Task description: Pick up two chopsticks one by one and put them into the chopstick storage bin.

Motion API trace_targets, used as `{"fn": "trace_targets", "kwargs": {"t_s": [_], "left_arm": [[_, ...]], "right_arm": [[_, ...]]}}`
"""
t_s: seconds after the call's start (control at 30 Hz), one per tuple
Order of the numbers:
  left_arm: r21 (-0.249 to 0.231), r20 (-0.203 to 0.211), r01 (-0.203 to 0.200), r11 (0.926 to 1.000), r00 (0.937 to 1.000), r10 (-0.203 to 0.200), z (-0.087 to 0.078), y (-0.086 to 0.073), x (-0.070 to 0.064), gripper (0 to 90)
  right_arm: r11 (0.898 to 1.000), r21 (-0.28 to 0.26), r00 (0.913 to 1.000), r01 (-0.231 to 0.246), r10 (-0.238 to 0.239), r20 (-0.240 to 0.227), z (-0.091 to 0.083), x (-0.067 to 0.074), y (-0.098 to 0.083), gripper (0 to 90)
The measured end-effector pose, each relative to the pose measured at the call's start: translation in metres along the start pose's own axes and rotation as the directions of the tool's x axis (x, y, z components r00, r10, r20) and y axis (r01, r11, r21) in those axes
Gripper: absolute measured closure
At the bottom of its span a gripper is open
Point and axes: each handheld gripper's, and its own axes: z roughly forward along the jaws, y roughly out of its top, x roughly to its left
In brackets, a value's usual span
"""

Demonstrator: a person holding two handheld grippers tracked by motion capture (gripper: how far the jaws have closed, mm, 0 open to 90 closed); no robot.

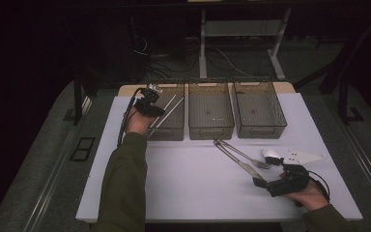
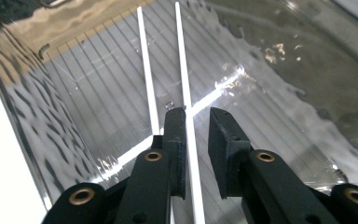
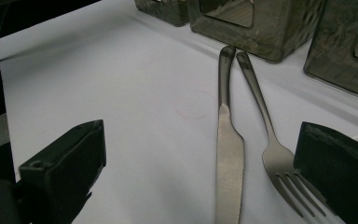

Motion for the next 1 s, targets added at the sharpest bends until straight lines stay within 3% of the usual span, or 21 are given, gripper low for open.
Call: {"fn": "trace_targets", "kwargs": {"t_s": [0.23,0.43,0.73,1.0], "left_arm": [[-0.084,0.066,-0.007,0.9964,0.9977,0.013,-0.019,0.007,-0.009,63.5],[-0.157,0.138,-0.012,0.9876,0.9899,0.034,-0.037,0.005,-0.020,53.2],[-0.252,0.204,-0.016,0.9677,0.9765,0.069,-0.064,-0.013,-0.045,43.7],[-0.291,0.238,-0.047,0.9555,0.9637,0.120,-0.081,-0.032,-0.068,38.5]], "right_arm": [[1.000,0.002,1.0000,0.003,-0.003,0.002,0.000,0.000,0.000,2.3],[1.000,0.004,1.0000,0.004,-0.004,0.003,0.000,0.000,0.000,2.3],[1.000,0.003,1.0000,0.006,-0.006,0.002,0.000,0.001,0.000,2.3],[1.000,0.006,1.0000,0.005,-0.005,0.004,0.001,0.001,0.001,2.3]]}}
